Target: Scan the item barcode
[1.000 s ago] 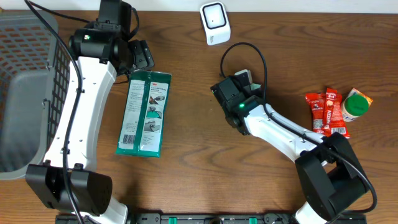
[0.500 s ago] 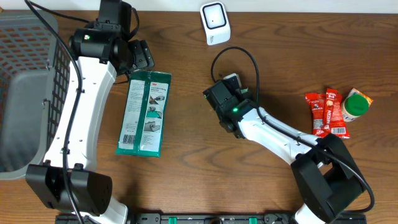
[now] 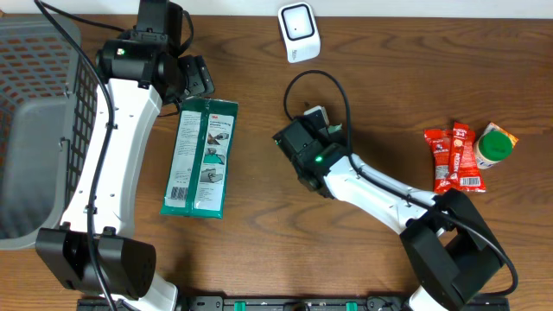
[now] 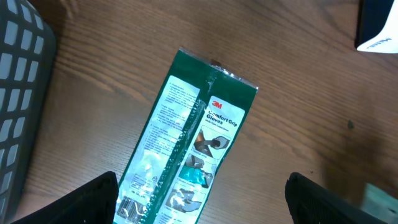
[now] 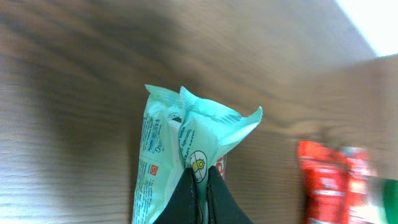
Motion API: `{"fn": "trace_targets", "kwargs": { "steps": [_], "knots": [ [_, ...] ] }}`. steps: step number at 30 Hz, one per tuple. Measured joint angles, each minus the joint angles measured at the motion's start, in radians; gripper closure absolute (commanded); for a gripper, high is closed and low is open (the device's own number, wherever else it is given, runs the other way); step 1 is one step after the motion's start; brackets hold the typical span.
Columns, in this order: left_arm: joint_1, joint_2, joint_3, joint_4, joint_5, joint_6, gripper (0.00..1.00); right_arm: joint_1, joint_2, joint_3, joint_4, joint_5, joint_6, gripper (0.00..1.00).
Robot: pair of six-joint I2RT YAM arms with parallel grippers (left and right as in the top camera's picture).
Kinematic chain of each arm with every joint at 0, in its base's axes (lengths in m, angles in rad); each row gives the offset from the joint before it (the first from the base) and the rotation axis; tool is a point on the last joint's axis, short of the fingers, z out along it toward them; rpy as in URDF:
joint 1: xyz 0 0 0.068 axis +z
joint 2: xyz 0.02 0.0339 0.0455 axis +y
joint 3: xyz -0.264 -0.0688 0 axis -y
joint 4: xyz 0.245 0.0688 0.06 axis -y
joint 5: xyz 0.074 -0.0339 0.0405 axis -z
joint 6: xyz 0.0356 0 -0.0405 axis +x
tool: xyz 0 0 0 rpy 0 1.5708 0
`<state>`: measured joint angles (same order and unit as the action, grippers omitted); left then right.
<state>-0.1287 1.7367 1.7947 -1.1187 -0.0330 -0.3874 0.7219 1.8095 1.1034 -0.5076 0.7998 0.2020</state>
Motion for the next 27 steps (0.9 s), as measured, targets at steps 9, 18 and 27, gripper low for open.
{"fn": "trace_targets", "kwargs": {
  "steps": [9,18,27],
  "knots": [
    [0.0,0.0,0.0,0.0,0.0,0.0,0.14,-0.011,0.011,0.0,-0.054,0.202,-0.039,0.99],
    [0.0,0.0,0.0,0.0,0.0,0.0,0.14,-0.02,0.194,0.0,-0.053,0.275,-0.053,0.99],
    [0.0,0.0,0.0,0.0,0.0,0.0,0.14,0.033,0.204,0.01,-0.045,0.194,-0.051,0.67]
  ]
}}
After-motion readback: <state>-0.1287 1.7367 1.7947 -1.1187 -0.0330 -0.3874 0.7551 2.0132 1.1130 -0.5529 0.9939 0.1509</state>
